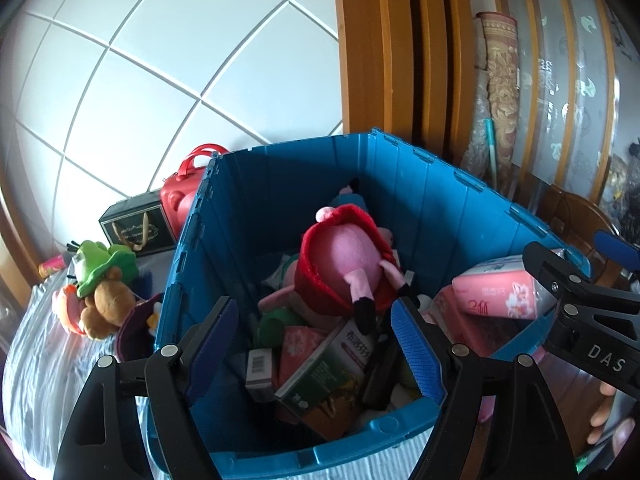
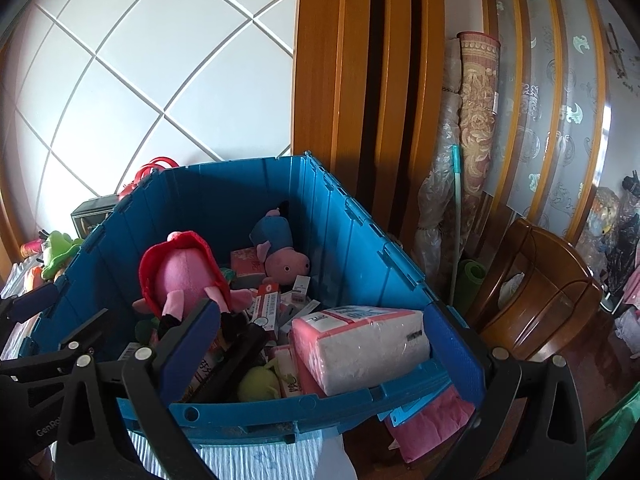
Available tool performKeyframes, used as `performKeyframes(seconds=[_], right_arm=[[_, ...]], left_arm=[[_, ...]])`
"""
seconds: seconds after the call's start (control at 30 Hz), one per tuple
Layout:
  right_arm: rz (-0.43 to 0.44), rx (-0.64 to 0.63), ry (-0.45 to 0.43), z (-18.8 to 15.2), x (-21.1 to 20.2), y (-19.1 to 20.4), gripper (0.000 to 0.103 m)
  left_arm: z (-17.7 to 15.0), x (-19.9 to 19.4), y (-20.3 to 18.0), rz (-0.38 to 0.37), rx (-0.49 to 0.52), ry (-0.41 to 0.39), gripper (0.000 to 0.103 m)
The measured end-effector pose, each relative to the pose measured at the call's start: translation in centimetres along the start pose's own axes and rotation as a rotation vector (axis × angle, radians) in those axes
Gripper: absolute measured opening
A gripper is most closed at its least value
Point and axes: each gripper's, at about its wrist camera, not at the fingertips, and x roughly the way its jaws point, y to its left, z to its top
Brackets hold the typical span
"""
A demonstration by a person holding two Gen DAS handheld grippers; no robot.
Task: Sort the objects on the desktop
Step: 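Withdraw both grippers from the bin back over the bed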
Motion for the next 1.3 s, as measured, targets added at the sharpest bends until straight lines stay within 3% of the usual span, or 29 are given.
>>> performKeyframes(seconds=[0.23,0.5,0.73,0.87,1.07,1.3], right_arm=[[0.004,0.008,0.000,-0.2,-0.4,1.6,0.103],[0.045,-0.040,-0.026,0.3,-1.6,8.4,0.103],[0.091,-0.063,-0.089,0.5,-3.9,18.7,0.103],[0.163,-0.069,-0.117,0.3,-4.8,27.0,0.103],[0.264,-0.176,-0.009,-1.6,-1.9,38.7,0.103],[0.388,-0.277,0.076,-2.4,3.4,47.8,0.103]], left_arm=[[-0.4,-1.4,2.0,0.010,0.006,-0.024,0.079],[-1.3,-3.7,9.5,0.047,-0.052,-0.076,0.080],[-4.4,-4.3,20.5,0.093,-0.103,-0.068,0.080],[-7.2,-3.4,28.4,0.141,-0.147,-0.008,0.080],[-10.4,-0.4,37.7,0.211,-0.209,0.113,0.080],[-12.5,2.4,45.9,0.353,-0.320,0.167,0.080]])
